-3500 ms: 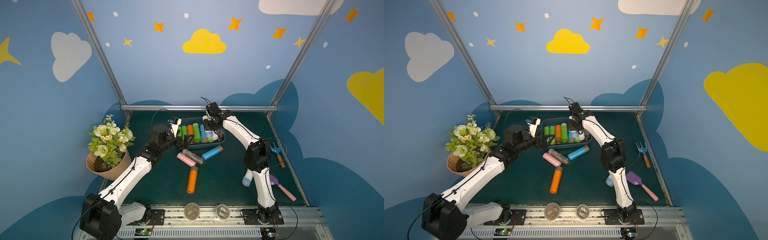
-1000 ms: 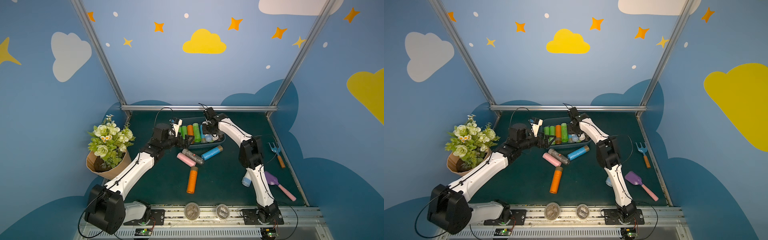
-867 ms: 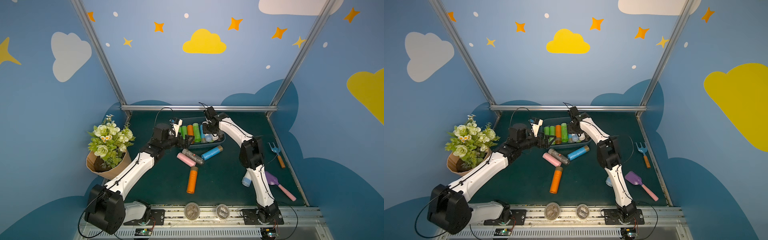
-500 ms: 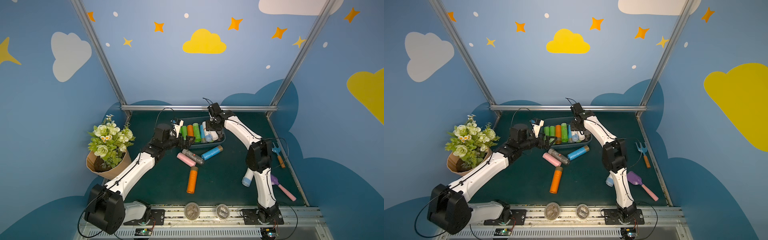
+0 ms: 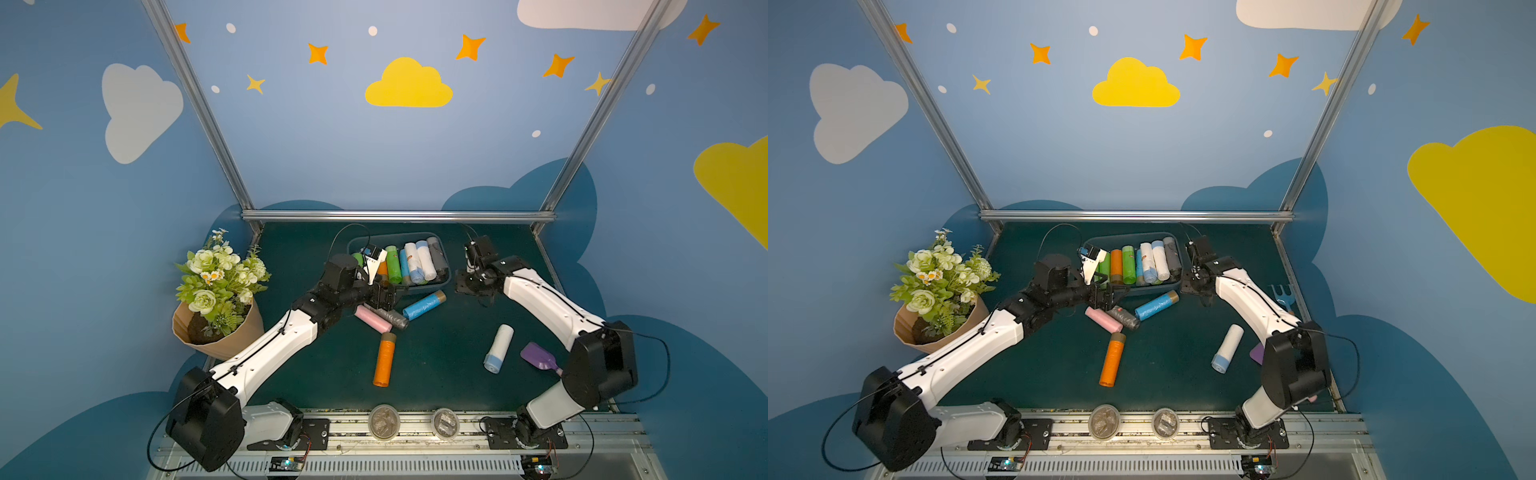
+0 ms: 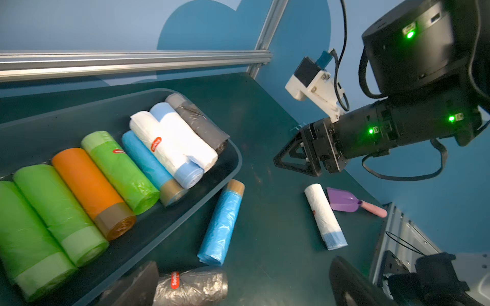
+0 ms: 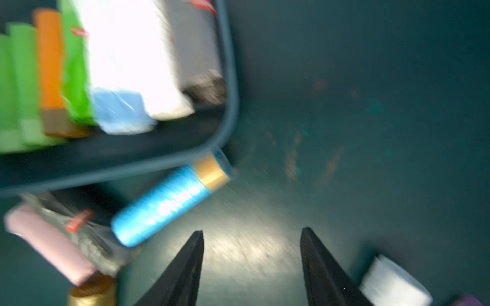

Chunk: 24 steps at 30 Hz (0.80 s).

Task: Put the roll of trash bags into the storage box
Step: Pick up the roll of trash bags from the center of the board.

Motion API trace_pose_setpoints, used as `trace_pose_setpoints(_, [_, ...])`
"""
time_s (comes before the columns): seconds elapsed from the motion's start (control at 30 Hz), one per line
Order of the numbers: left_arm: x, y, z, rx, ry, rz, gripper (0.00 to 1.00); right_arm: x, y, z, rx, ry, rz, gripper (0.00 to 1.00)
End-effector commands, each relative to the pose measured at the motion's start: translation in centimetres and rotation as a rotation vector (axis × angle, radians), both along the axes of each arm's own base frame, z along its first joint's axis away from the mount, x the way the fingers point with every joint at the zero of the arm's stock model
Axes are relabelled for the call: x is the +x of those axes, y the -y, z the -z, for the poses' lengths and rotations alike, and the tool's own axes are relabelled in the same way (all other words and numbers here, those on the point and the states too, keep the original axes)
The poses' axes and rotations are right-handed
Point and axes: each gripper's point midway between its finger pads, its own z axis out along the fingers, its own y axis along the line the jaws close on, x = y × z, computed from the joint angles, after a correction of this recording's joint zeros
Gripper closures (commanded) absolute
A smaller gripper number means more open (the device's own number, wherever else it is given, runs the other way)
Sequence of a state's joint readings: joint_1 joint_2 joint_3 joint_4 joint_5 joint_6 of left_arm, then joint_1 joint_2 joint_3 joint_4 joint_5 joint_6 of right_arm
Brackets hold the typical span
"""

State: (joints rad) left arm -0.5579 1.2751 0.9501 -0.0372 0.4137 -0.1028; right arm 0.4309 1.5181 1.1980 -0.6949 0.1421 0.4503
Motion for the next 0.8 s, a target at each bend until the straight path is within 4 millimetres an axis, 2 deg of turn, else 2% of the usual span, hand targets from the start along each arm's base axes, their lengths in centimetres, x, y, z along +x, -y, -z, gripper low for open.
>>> trace_pose_setpoints(0.0, [-1.4,1.1,-1.4,0.012,0.054,0.053,0.0,-3.0,3.2,1.1,-0.049,-0.011,0.13,0.42])
trace_pose_setpoints(0.13, [-2.9,2.3,-1.2,0.038,0.072,0.101,0.0,-7.7,7.7,2.8,-0.125,-0.041,0.295,0.42])
trace_pose_setpoints(0.33, [-5.8,4.6,-0.5,0.086,0.111,0.215,0.0,-10.4,10.2,3.3,-0.126,-0.038,0.365,0.41])
trace_pose_setpoints(0.43, [-7.4,5.5,0.2,0.134,0.13,0.268,0.0,-11.2,11.1,3.6,-0.138,-0.063,0.384,0.38])
trace_pose_setpoints(0.57, [-8.8,6.1,0.4,0.174,0.149,0.3,0.0,-12.4,11.8,4.9,-0.126,-0.132,0.399,0.38])
trace_pose_setpoints(0.7, [-9.2,6.2,0.3,0.175,0.162,0.308,0.0,-13.8,12.7,6.4,-0.118,-0.168,0.428,0.39])
trace_pose_setpoints(0.77, [-9.4,6.2,0.4,0.191,0.168,0.308,0.0,-14.2,12.4,7.4,-0.062,-0.172,0.434,0.39])
